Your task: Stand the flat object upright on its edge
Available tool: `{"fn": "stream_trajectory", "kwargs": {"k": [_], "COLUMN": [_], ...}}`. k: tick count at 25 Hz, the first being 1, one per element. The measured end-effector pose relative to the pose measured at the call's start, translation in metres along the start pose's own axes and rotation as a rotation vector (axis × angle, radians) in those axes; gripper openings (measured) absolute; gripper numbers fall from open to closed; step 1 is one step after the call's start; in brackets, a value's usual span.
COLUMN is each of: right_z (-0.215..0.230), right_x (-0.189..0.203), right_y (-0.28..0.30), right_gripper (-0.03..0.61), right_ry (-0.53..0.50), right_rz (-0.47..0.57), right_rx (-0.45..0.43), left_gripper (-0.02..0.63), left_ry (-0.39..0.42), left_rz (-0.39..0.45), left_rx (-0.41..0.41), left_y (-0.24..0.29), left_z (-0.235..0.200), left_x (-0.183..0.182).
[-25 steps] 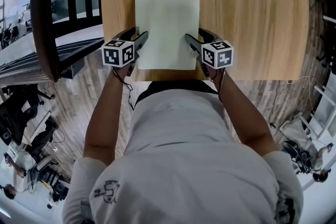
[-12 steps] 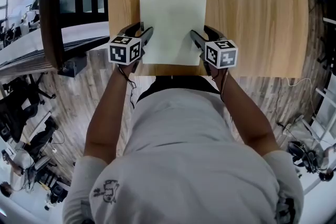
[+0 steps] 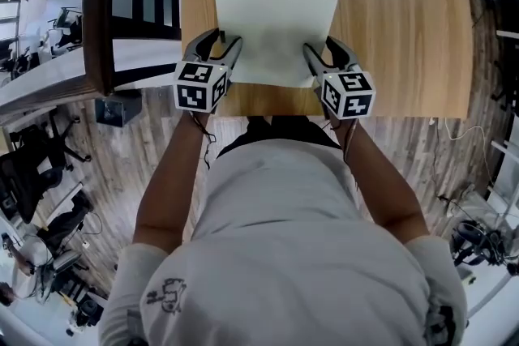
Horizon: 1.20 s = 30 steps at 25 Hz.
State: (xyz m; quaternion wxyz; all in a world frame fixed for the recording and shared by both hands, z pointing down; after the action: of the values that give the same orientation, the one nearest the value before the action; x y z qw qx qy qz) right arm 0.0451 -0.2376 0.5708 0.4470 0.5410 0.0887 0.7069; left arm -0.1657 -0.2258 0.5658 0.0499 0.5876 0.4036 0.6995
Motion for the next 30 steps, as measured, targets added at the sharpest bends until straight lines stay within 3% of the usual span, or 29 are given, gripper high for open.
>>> {"fn": "stream_trajectory", "kwargs": {"k": [11,17,30], "right_z": [-0.028,-0.029,-0.016], "right_x": [-0.059,-0.069,-0.042], "right_y": [-0.037,-0.045,-0.028], "right_gripper": [0.233,0.231,0.225], "right_ry": [-0.188,-0.269,-0.376], "right_rz": [0.22,0.294,0.289], "right_rx": [0.016,0.025,0.082], "left_gripper": [0.218,0.218,0.218], "left_ry": [0.099,0.163,0.202], "left_rz": [0.188,0.281,0.277], "left_rx": [-0.131,-0.219,-0.293], "left_y": [-0.038,-0.049,-0.033], "left_z": [-0.005,0.002,0.013], "left_x": [-0.059,-0.074,-0.048]}}
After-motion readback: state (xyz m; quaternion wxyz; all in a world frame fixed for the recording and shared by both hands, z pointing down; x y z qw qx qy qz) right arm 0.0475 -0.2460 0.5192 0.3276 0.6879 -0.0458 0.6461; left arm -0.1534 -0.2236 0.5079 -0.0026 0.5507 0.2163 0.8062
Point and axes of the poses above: the fingertips, and each gripper's own axes: y forward along the fingers, z to its right, x out of its underside, the point moved 2 cm from there along -y, backward along the fingers, and after that the axes turned 13 degrees about y, right-handed, at the moved point
